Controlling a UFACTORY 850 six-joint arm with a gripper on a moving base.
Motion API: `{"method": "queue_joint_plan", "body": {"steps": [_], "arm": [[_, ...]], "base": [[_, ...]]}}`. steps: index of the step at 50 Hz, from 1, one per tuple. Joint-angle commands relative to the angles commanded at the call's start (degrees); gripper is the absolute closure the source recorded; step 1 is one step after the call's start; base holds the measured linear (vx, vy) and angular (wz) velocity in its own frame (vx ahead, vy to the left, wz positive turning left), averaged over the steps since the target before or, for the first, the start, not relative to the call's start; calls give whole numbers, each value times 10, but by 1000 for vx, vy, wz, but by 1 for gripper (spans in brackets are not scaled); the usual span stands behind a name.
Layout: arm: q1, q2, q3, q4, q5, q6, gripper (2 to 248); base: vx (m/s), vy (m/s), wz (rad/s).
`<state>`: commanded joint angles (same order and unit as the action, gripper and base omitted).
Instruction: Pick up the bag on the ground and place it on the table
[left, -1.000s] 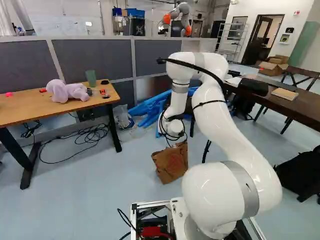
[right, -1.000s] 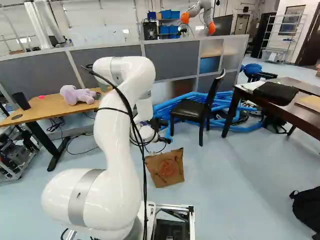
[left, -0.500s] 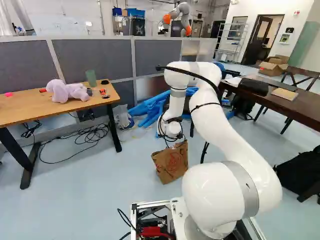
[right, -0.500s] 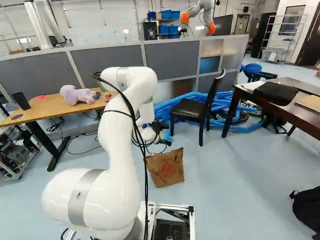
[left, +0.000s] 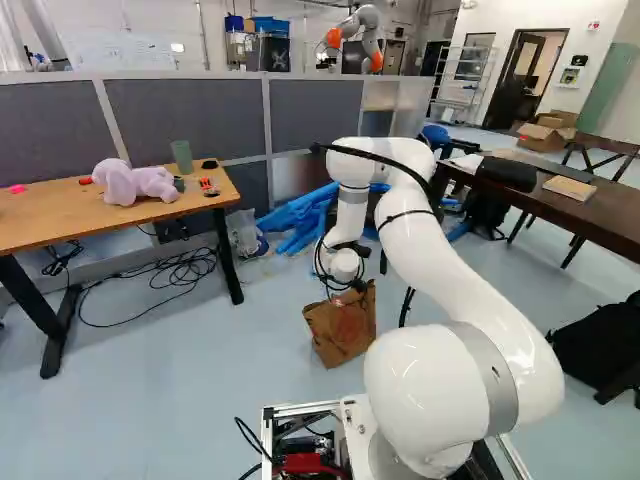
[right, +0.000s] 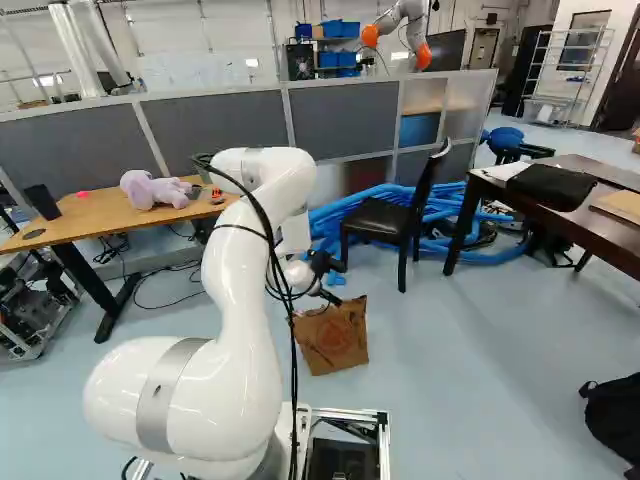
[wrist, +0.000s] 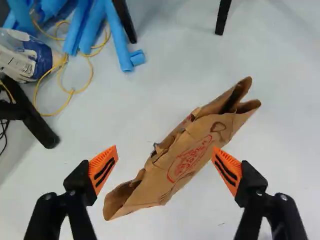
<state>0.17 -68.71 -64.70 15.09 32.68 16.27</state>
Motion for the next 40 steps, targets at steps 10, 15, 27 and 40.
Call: {"method": "queue_joint_plan", "body": {"steps": [10,15,27,40], "arm": [[0,-21,-17,22,-2,60,3],[0,-31,-25,37,-3,90,3],[0,-57,-46,77,-9,163,3],[0,-85,-70,118,-30,240,3]], "base": [[0,0,0],[0,0,0],[0,0,0],[0,0,0]]}}
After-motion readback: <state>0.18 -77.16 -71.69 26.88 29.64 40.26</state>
